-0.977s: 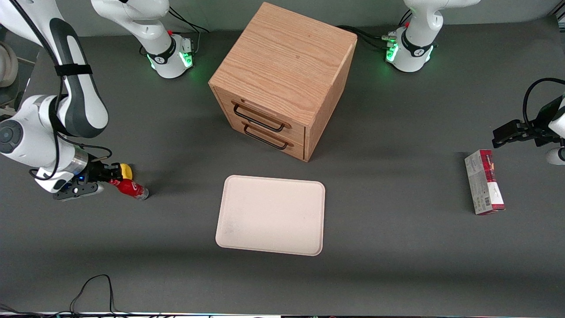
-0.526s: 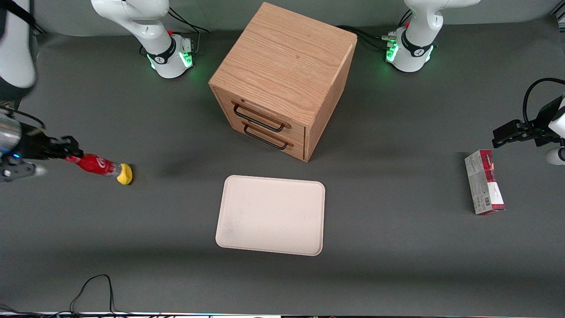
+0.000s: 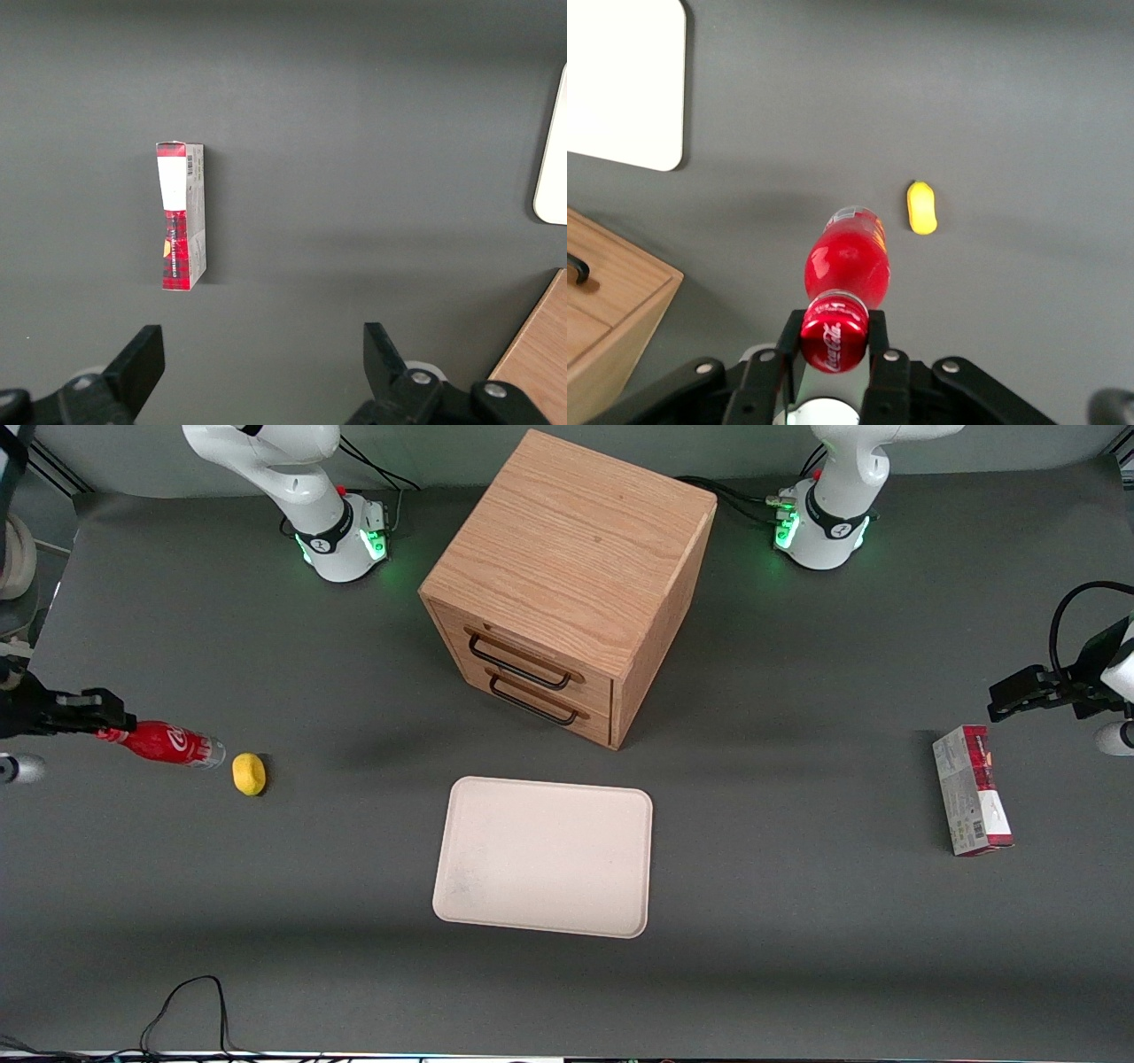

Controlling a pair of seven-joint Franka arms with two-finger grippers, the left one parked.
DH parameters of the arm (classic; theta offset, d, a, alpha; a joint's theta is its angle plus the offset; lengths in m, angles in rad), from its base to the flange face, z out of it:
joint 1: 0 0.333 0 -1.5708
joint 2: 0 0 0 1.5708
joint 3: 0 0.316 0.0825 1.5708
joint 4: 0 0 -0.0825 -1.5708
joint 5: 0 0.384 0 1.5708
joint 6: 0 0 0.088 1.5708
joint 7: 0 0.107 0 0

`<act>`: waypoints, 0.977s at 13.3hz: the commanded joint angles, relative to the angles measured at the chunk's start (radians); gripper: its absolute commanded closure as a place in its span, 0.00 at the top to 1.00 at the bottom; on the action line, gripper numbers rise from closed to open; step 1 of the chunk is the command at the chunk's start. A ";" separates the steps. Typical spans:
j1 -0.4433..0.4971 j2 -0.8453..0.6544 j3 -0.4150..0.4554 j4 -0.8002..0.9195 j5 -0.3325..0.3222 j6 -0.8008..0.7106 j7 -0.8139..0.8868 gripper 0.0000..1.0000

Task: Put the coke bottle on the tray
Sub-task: 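Lift the bottle with the right gripper and pull it back, then carry the bottle over the cream tray with the right gripper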

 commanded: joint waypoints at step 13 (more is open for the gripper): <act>0.316 0.550 0.177 0.315 -0.087 0.478 0.840 0.00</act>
